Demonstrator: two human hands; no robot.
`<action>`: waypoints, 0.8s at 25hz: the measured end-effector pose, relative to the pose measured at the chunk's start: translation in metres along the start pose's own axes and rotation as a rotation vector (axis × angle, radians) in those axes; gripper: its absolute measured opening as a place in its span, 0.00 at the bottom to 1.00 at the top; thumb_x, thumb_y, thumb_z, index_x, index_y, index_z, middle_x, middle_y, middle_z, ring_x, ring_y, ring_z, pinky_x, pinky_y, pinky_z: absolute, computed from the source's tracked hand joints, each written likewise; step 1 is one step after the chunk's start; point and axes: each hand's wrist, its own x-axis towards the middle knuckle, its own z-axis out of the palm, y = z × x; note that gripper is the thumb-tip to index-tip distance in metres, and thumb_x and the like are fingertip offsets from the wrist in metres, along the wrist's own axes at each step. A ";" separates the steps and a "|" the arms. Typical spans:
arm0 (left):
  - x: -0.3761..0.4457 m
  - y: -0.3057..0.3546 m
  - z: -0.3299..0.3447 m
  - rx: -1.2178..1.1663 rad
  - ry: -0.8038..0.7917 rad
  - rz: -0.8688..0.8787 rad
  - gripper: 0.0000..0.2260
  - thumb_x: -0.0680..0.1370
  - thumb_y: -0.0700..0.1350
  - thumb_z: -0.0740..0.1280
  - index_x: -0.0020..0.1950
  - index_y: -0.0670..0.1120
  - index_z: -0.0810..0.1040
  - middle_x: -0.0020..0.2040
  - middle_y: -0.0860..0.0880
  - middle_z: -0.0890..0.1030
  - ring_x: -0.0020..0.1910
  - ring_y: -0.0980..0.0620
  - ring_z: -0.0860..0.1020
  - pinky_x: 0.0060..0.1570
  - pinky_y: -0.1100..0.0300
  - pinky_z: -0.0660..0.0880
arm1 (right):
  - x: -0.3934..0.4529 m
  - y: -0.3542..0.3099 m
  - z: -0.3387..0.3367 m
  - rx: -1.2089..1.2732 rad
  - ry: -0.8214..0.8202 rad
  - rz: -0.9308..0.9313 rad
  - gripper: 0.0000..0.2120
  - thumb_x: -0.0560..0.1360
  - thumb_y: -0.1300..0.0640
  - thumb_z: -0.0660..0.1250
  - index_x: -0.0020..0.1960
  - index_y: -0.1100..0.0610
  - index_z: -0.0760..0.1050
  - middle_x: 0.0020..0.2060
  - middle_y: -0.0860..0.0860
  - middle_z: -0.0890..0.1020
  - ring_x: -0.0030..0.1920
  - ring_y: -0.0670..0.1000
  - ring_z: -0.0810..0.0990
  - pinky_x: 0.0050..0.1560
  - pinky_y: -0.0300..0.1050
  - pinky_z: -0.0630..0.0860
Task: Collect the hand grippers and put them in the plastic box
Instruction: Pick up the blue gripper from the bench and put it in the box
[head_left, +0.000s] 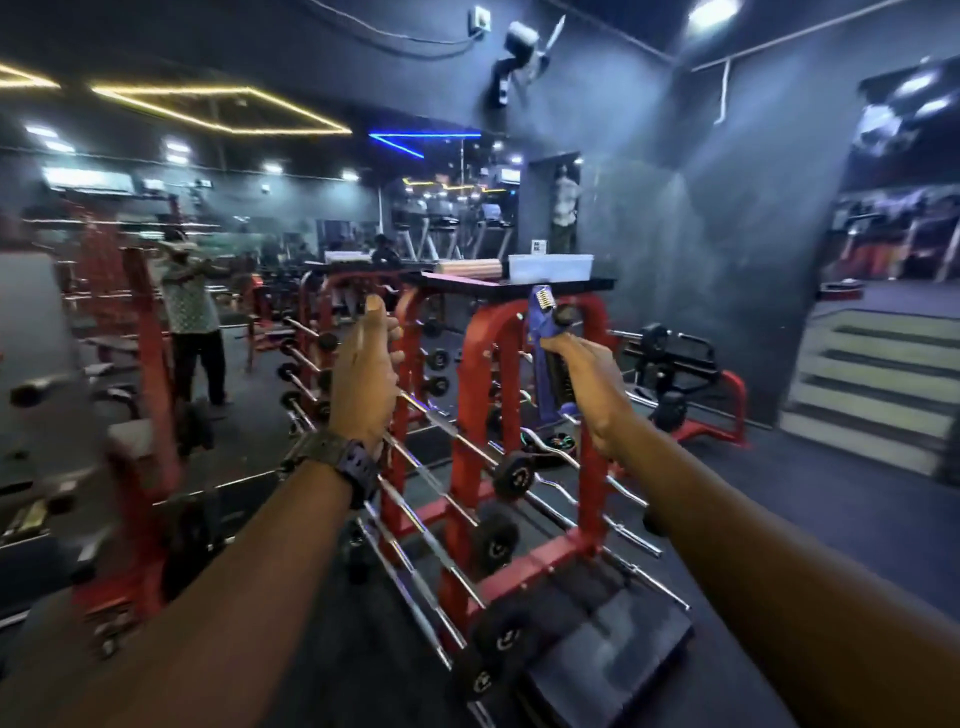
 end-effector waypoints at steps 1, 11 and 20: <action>0.004 -0.005 0.028 -0.015 -0.009 -0.001 0.30 0.68 0.73 0.54 0.51 0.53 0.80 0.53 0.50 0.81 0.48 0.51 0.78 0.49 0.55 0.72 | 0.014 0.007 -0.026 -0.023 0.012 -0.003 0.09 0.78 0.54 0.65 0.42 0.56 0.78 0.33 0.50 0.80 0.27 0.45 0.78 0.20 0.33 0.69; 0.099 -0.084 0.222 -0.013 -0.094 -0.005 0.27 0.69 0.74 0.53 0.48 0.55 0.77 0.54 0.49 0.82 0.49 0.49 0.78 0.54 0.49 0.73 | 0.173 0.092 -0.162 -0.173 0.067 0.006 0.13 0.74 0.46 0.67 0.45 0.56 0.80 0.41 0.57 0.81 0.37 0.54 0.80 0.23 0.36 0.72; 0.279 -0.149 0.361 -0.022 -0.109 0.024 0.31 0.77 0.69 0.50 0.64 0.48 0.77 0.57 0.51 0.82 0.53 0.51 0.80 0.62 0.48 0.74 | 0.393 0.128 -0.171 -0.130 0.027 -0.021 0.12 0.75 0.49 0.68 0.44 0.58 0.79 0.38 0.58 0.80 0.35 0.55 0.79 0.21 0.37 0.72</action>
